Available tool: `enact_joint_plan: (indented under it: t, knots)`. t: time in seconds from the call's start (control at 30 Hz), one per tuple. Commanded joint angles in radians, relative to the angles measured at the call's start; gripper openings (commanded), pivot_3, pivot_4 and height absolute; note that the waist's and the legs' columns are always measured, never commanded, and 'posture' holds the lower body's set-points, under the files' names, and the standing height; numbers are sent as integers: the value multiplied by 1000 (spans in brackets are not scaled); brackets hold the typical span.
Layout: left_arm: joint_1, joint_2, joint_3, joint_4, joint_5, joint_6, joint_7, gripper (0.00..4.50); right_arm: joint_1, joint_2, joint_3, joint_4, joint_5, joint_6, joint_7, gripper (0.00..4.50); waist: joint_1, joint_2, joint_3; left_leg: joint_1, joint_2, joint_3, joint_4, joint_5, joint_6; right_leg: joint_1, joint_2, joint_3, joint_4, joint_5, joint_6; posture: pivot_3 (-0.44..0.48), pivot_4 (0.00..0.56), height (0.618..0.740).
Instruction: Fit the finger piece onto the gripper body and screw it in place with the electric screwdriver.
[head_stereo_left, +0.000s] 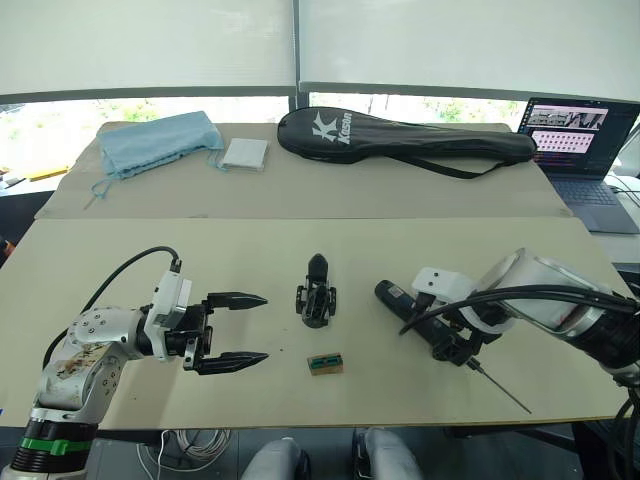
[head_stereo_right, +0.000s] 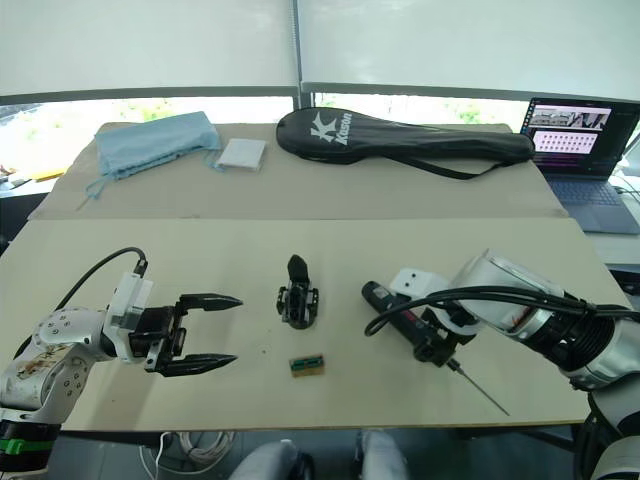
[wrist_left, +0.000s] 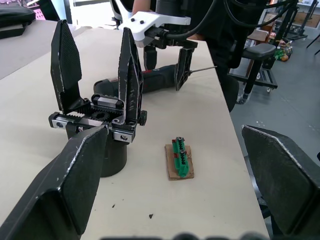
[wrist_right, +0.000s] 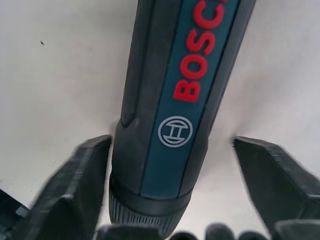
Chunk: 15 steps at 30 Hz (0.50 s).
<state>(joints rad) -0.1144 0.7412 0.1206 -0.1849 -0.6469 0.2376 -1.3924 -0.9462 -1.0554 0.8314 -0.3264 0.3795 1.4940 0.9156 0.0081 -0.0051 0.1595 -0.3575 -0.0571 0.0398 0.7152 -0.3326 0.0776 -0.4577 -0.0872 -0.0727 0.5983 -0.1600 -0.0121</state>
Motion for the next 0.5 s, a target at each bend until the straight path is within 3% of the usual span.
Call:
enact_joint_plan:
  t: [0.03,0.1,0.23,0.47,0.5]
  knots:
    - [-11,9,20,-24,-5,-18,-1,4500,18,-19,1,-12,-8,-13,3,2630,0,0,0,0,0,0,0,0,0,0,0,0,0,0,0,0,150,740]
    - [-14,9,19,-25,-6,-17,0,4500,35,-26,-7,-11,-12,-18,-1,1982,1,0,0,1,0,0,0,0,0,1,0,0,0,0,0,0,150,740]
    - [-18,8,17,-22,-6,-16,-1,4500,68,-62,-69,-10,-9,-75,19,1924,3,-1,-1,1,0,0,0,0,0,2,0,0,-1,0,0,0,150,740]
    - [-11,17,21,-6,-2,-27,-21,4500,211,-260,-413,-61,157,-170,194,1924,4,1,1,-1,-1,0,0,0,0,0,-1,-2,-2,0,1,0,150,740]
    - [-12,16,21,2,2,-33,-22,4500,254,-254,-538,-49,224,-156,215,1924,3,1,1,-1,0,0,0,0,0,0,-1,-1,-2,0,1,0,150,740]
